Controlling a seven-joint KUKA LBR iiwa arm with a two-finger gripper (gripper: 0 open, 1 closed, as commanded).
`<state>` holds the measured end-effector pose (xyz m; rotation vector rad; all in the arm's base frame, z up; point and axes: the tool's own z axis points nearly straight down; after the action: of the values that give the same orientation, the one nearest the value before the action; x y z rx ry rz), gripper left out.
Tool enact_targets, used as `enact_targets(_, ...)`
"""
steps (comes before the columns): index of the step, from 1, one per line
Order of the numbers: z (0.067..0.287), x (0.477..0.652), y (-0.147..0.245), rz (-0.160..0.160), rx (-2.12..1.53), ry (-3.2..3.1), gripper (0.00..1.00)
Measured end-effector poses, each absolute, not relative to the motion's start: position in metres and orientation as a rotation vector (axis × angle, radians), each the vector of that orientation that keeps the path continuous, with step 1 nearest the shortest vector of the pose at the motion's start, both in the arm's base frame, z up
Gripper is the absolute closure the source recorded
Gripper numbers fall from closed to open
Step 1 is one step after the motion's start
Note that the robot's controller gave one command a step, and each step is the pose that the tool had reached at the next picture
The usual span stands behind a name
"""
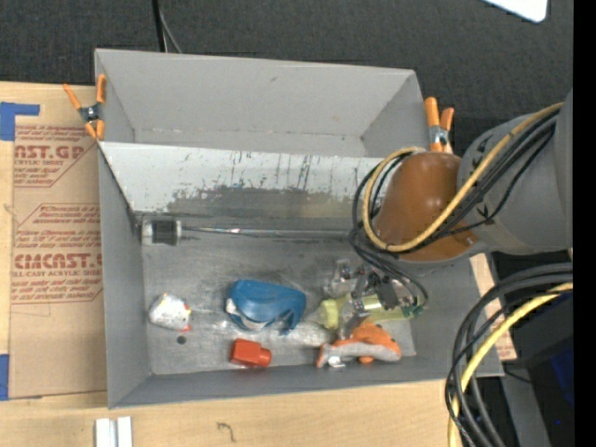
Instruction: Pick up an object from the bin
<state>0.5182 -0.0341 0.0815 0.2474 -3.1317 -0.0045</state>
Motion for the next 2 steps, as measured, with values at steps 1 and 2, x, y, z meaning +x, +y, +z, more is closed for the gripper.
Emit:
enact_targets(1, 0.0723, 0.5173, -0.0349, 0.000, 0.247, -3.145, 0.00)
enact_targets(2, 0.0726, 0.5175, -0.0346, 0.000, 0.248, -3.146, 1.00)
